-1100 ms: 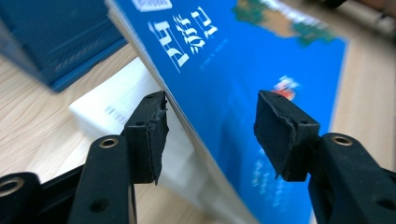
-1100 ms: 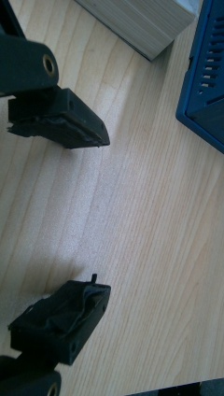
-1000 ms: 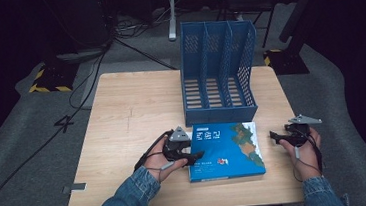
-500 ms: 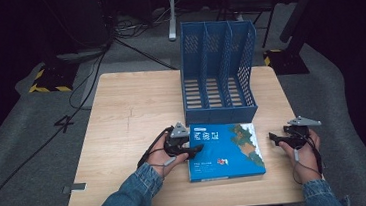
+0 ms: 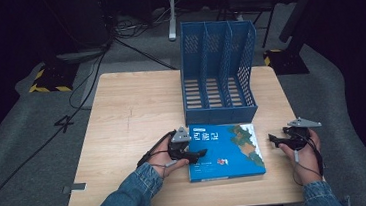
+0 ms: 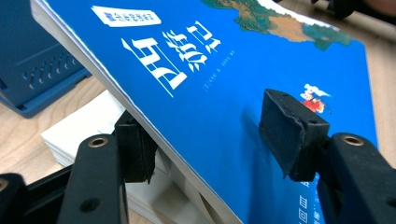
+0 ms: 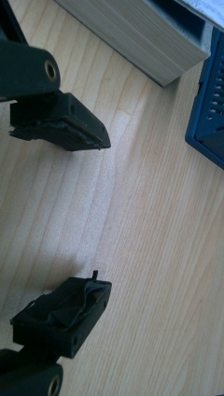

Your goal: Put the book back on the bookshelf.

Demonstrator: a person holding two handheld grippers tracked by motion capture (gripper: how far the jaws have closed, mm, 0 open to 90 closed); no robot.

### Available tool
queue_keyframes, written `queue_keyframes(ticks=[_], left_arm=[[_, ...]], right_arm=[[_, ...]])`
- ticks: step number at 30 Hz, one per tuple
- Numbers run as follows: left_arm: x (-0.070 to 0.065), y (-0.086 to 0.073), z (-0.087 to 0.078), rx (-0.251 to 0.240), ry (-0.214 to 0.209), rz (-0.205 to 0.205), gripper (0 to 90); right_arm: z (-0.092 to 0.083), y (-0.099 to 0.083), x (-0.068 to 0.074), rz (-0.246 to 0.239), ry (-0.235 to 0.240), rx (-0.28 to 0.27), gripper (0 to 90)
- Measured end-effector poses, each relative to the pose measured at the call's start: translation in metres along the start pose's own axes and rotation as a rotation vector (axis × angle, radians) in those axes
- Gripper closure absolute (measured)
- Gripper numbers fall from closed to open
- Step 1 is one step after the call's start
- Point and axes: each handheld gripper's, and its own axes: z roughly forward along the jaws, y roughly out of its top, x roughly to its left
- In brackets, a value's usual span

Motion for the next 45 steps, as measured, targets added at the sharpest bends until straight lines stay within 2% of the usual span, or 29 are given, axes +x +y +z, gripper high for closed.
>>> queue_keyframes(ticks=[2, 5, 6, 9, 10, 11, 12, 13, 14, 15, 18, 20, 21, 22, 26, 28, 30, 31, 35, 40, 41, 43, 45], left_arm=[[0.0, -0.001, 0.0, -0.004, 0.002, 0.008, 39.6], [0.001, -0.005, 0.001, -0.026, -0.009, 0.024, 40.0], [0.001, -0.005, 0.001, -0.03, 0.002, 0.01, 43.9], [0.001, -0.004, 0.0, -0.03, 0.016, -0.008, 54.9], [0.002, -0.003, -0.001, -0.037, 0.017, -0.023, 59.1], [0.001, 0.0, -0.003, -0.047, 0.01, -0.055, 62.9], [0.001, 0.0, -0.003, -0.047, 0.01, -0.055, 66.9], [0.001, 0.002, -0.005, -0.049, 0.006, -0.071, 66.9], [0.0, 0.007, -0.008, -0.046, -0.008, -0.099, 73.2], [0.0, 0.007, -0.008, -0.046, -0.008, -0.099, 74.7], [-0.004, 0.016, -0.012, -0.033, -0.025, -0.128, 77.1], [-0.006, 0.021, -0.014, -0.022, -0.037, -0.148, 78.9], [-0.009, 0.028, -0.017, -0.002, -0.041, -0.15, 79.6], [-0.009, 0.028, -0.017, -0.002, -0.041, -0.15, 79.9], [-0.013, 0.041, -0.019, 0.014, -0.034, -0.143, 81.2], [-0.013, 0.052, -0.019, 0.028, -0.031, -0.13, 81.5], [-0.012, 0.054, -0.018, 0.034, -0.029, -0.131, 81.5], [-0.011, 0.056, -0.018, 0.04, -0.031, -0.131, 81.6], [-0.01, 0.064, -0.017, 0.061, -0.033, -0.136, 81.6], [-0.012, 0.077, -0.02, 0.075, -0.036, -0.132, 81.6], [-0.013, 0.08, -0.02, 0.079, -0.033, -0.128, 81.6], [-0.015, 0.084, -0.019, 0.094, -0.026, -0.124, 81.6], [-0.014, 0.089, -0.018, 0.106, -0.018, -0.132, 81.6]], right_arm=[[0.0, 0.0, 0.0, -0.002, 0.0, -0.001, 28.1], [-0.002, -0.001, 0.004, -0.009, 0.01, -0.011, 36.0], [-0.002, -0.001, 0.005, -0.013, 0.009, -0.014, 38.6], [-0.003, -0.001, 0.007, -0.024, 0.027, -0.011, 38.7], [-0.004, 0.0, 0.009, -0.034, 0.039, 0.001, 42.5], [-0.006, 0.0, 0.01, -0.032, 0.044, 0.012, 44.6], [-0.006, 0.0, 0.01, -0.032, 0.044, 0.012, 44.6], [-0.007, 0.001, 0.011, -0.032, 0.053, 0.023, 45.1], [-0.011, 0.003, 0.014, -0.015, 0.07, 0.016, 45.2], [-0.011, 0.003, 0.014, -0.015, 0.07, 0.016, 45.2], [-0.02, 0.007, 0.021, -0.001, 0.106, -0.016, 46.4], [-0.028, 0.011, 0.028, -0.027, 0.12, -0.043, 47.0], [-0.037, 0.016, 0.035, -0.061, 0.129, -0.073, 46.6], [-0.037, 0.016, 0.035, -0.061, 0.129, -0.073, 46.6], [-0.053, 0.025, 0.051, -0.099, 0.153, -0.145, 44.6], [-0.063, 0.028, 0.064, -0.133, 0.171, -0.182, 42.4], [-0.066, 0.029, 0.068, -0.142, 0.176, -0.189, 41.9], [-0.071, 0.03, 0.076, -0.165, 0.184, -0.206, 41.0], [-0.076, 0.031, 0.086, -0.172, 0.2, -0.202, 39.3], [-0.081, 0.033, 0.101, -0.164, 0.194, -0.163, 35.5], [-0.082, 0.034, 0.104, -0.173, 0.192, -0.156, 35.4], [-0.082, 0.037, 0.111, -0.239, 0.192, -0.166, 35.4], [-0.082, 0.04, 0.118, -0.281, 0.188, -0.165, 35.4]])
